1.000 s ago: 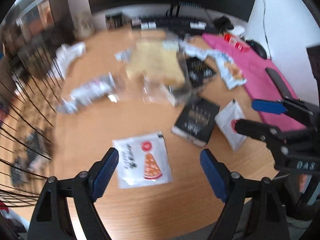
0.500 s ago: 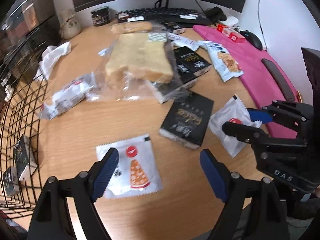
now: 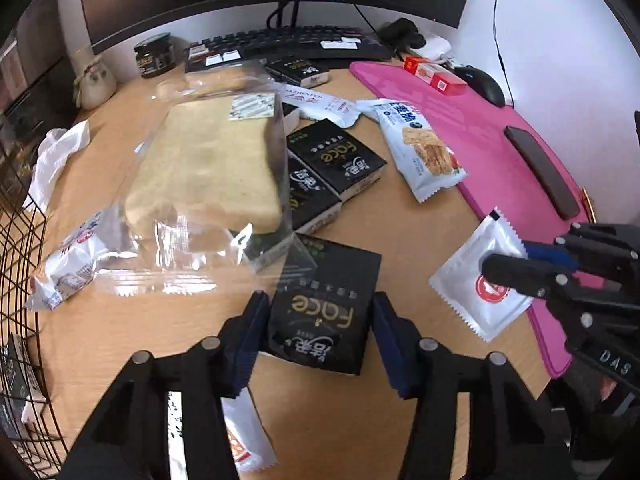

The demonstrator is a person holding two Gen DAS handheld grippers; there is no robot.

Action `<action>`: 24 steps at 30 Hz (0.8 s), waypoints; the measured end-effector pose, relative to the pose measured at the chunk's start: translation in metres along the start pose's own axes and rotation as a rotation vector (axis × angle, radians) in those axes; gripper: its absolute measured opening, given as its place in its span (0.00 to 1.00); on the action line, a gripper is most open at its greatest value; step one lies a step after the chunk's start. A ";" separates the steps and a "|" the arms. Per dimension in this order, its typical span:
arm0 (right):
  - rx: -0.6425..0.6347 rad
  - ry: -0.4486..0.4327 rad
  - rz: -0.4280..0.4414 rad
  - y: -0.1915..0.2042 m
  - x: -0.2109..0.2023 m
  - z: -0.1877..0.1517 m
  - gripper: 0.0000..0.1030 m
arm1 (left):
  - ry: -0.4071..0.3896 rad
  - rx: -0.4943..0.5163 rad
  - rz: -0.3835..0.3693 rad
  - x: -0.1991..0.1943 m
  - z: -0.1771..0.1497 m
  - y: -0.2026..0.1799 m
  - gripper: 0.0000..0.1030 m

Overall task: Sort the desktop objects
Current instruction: 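Carry both items to the wire basket and open both grippers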

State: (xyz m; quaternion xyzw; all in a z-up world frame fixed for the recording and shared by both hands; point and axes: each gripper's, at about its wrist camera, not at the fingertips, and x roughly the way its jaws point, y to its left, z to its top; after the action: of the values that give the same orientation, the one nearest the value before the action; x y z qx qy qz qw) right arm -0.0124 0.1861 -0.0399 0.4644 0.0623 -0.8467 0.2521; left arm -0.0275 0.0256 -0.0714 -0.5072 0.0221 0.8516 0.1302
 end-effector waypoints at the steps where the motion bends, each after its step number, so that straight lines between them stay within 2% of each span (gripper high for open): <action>1: 0.004 0.000 0.002 0.000 0.000 0.000 0.12 | 0.002 0.005 0.002 0.000 0.000 0.000 0.54; 18: -0.011 -0.058 -0.014 0.015 -0.027 0.004 0.10 | -0.086 0.005 -0.008 -0.053 -0.007 -0.002 0.51; 24: -0.023 -0.073 -0.010 0.026 -0.034 0.008 0.10 | -0.153 -0.004 -0.003 -0.086 -0.014 0.000 0.51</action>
State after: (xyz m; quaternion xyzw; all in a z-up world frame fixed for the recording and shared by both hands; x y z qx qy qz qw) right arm 0.0093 0.1739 -0.0041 0.4297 0.0653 -0.8636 0.2553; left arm 0.0230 0.0063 -0.0031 -0.4408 0.0095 0.8878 0.1319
